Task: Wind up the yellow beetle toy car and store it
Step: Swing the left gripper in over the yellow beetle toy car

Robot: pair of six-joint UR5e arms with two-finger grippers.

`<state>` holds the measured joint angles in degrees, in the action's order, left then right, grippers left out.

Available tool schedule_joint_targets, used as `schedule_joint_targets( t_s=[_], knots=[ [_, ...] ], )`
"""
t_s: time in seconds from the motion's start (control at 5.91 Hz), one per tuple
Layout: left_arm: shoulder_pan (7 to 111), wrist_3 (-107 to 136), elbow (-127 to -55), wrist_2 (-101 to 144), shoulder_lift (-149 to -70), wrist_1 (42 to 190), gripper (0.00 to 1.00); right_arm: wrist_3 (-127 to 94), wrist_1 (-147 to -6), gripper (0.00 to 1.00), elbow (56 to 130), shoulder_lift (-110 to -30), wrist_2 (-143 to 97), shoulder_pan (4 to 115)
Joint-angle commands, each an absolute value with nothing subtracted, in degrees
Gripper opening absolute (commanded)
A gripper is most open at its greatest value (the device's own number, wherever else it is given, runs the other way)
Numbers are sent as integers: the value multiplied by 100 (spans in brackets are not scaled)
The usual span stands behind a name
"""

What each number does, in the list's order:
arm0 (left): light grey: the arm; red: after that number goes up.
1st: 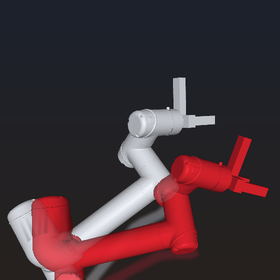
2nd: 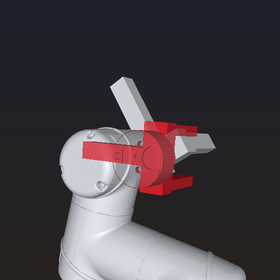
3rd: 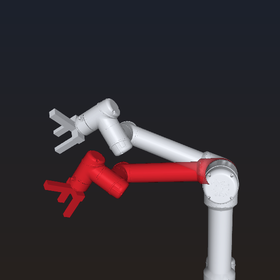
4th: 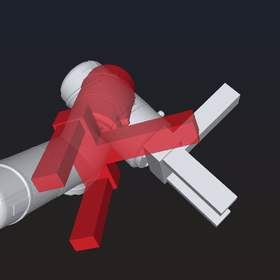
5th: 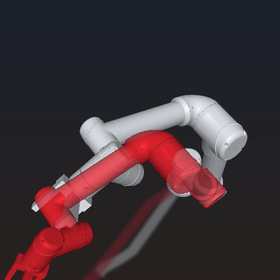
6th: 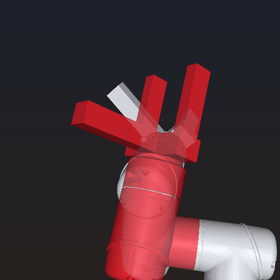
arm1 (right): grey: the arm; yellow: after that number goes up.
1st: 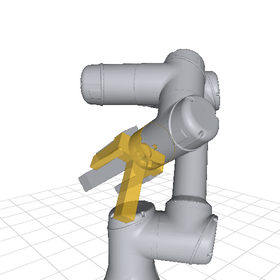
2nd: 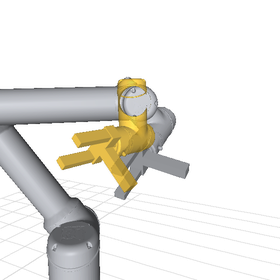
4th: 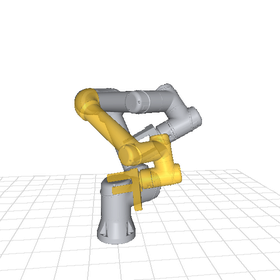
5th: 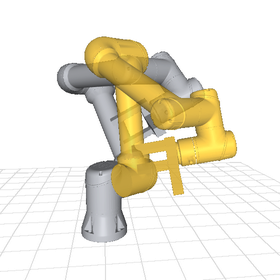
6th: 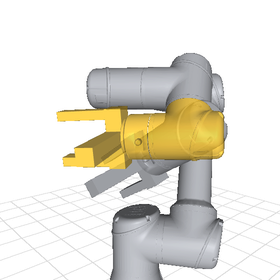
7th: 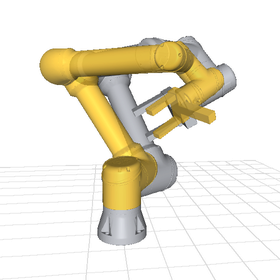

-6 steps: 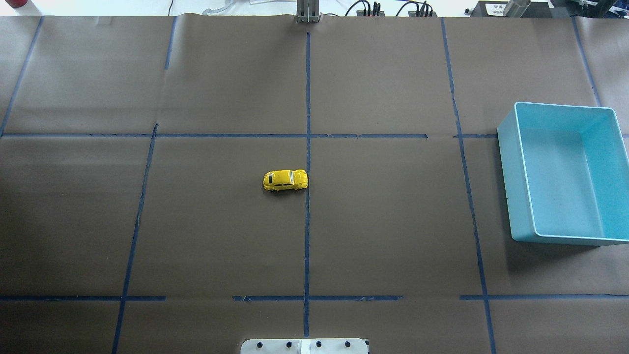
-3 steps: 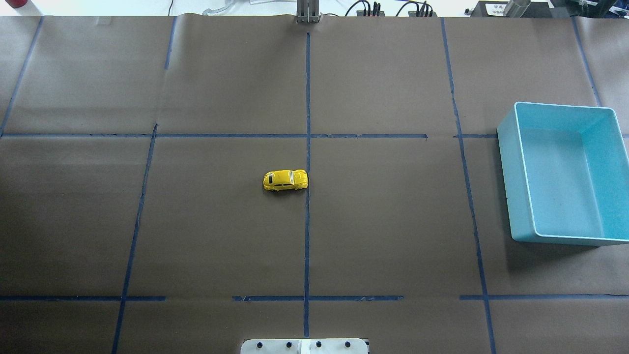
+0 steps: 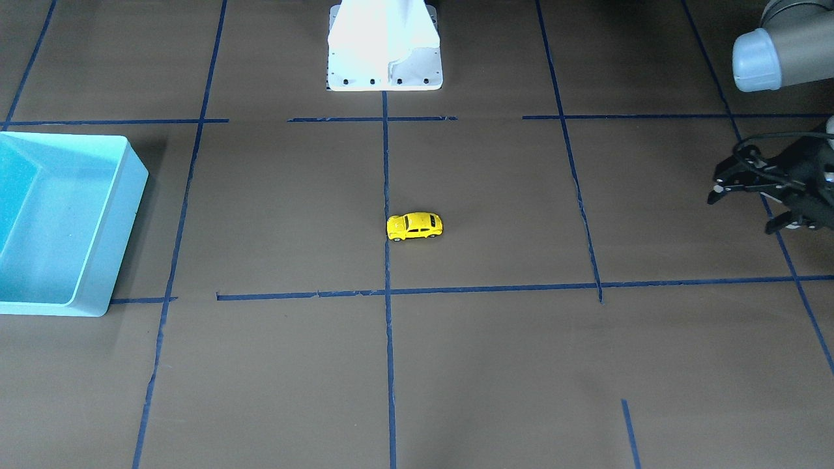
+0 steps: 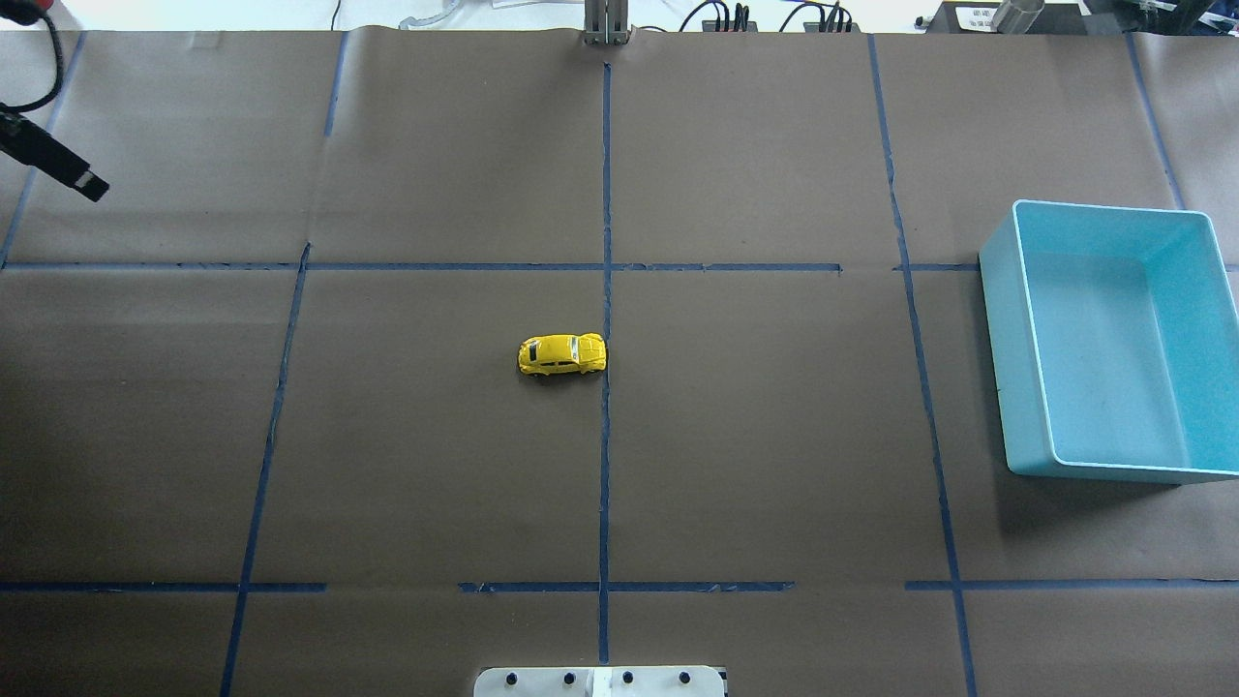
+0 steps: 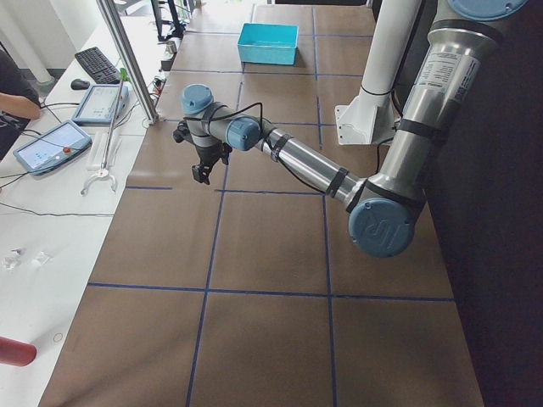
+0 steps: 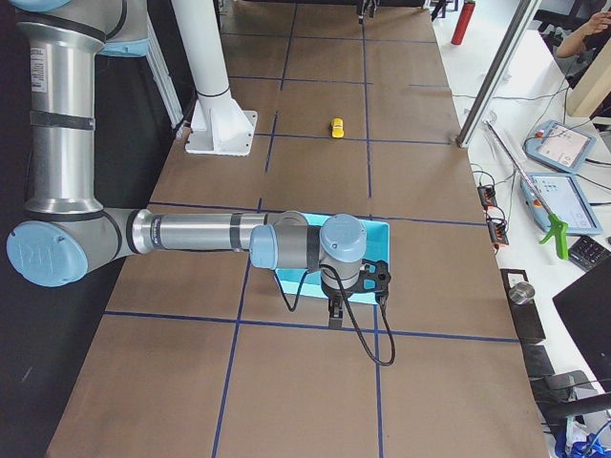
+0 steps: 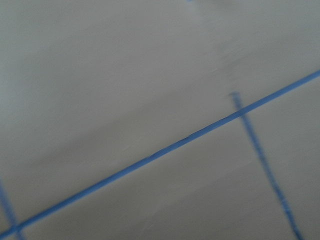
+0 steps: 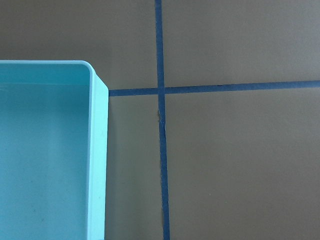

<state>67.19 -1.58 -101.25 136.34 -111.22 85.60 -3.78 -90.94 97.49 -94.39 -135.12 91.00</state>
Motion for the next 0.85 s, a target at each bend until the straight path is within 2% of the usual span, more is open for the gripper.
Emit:
schedule_joint_targets(
  t_s=[0.0,0.34,0.68],
  knots=[
    [5561,-193,-10117,13606,-11845,8831,100,-378,-9088,100,9756,-9448,-13518,9097],
    [4732,-202,-9907,13588,-12283,9727,100,-378,-9097,100,9756,-9457,-13526,9097],
    [4301,-193,-9354,13579,-13355,9703,100,-378,-9097,100,9756,-9457,-13509,9097]
  ],
)
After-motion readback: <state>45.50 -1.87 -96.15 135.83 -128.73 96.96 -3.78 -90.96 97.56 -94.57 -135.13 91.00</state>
